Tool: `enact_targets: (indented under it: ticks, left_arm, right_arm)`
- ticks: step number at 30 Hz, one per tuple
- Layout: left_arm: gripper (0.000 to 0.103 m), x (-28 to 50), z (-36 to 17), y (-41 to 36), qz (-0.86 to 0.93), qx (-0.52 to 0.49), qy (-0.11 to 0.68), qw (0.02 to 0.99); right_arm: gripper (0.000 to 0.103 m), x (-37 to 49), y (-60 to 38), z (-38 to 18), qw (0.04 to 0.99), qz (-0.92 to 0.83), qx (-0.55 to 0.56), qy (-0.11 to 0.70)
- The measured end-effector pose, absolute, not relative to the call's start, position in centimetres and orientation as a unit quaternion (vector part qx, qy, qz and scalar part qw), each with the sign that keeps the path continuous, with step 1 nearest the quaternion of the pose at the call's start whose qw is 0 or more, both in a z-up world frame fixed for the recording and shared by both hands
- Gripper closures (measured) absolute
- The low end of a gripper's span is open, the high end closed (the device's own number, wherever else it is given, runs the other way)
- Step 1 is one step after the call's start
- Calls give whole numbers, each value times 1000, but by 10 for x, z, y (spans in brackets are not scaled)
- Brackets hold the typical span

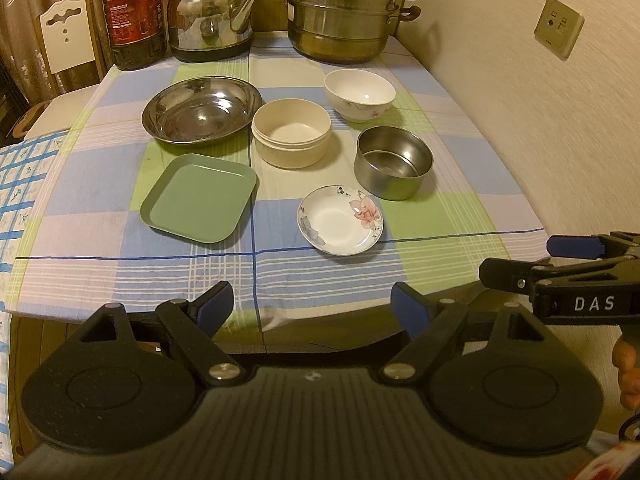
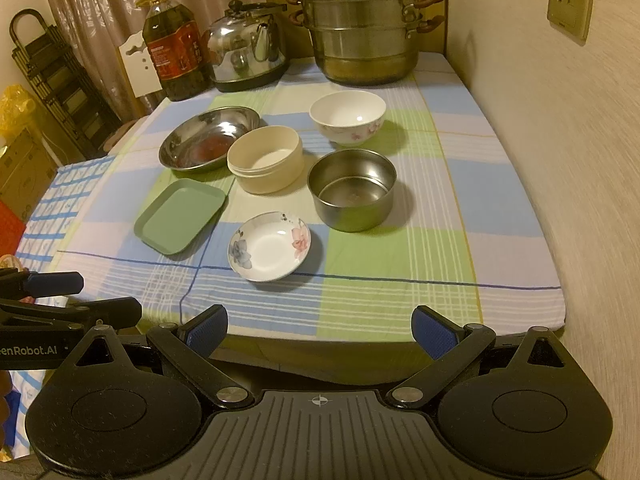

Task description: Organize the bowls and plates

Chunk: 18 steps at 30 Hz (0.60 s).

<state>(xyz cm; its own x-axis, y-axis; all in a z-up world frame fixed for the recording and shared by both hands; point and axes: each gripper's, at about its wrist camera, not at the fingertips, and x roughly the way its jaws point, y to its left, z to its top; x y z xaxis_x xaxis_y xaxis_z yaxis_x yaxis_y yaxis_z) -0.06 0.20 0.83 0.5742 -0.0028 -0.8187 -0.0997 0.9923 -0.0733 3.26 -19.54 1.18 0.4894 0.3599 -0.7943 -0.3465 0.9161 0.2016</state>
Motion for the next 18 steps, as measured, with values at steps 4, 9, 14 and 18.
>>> enact_targets:
  ticks: [4,9,14,18]
  left_arm:
    - [18,-1,11,2,28,-56,461,885]
    - [18,-1,11,2,28,-56,461,885]
    - [18,-2,12,1,27,-56,460,886]
    - [18,-2,12,1,27,-56,461,885]
  right_arm:
    - [5,33,-195,12,863,205,7,462]
    - [5,33,-194,12,863,205,6,461]
    - [5,34,-193,12,864,205,6,461]
    - [5,37,-192,13,864,204,6,461]
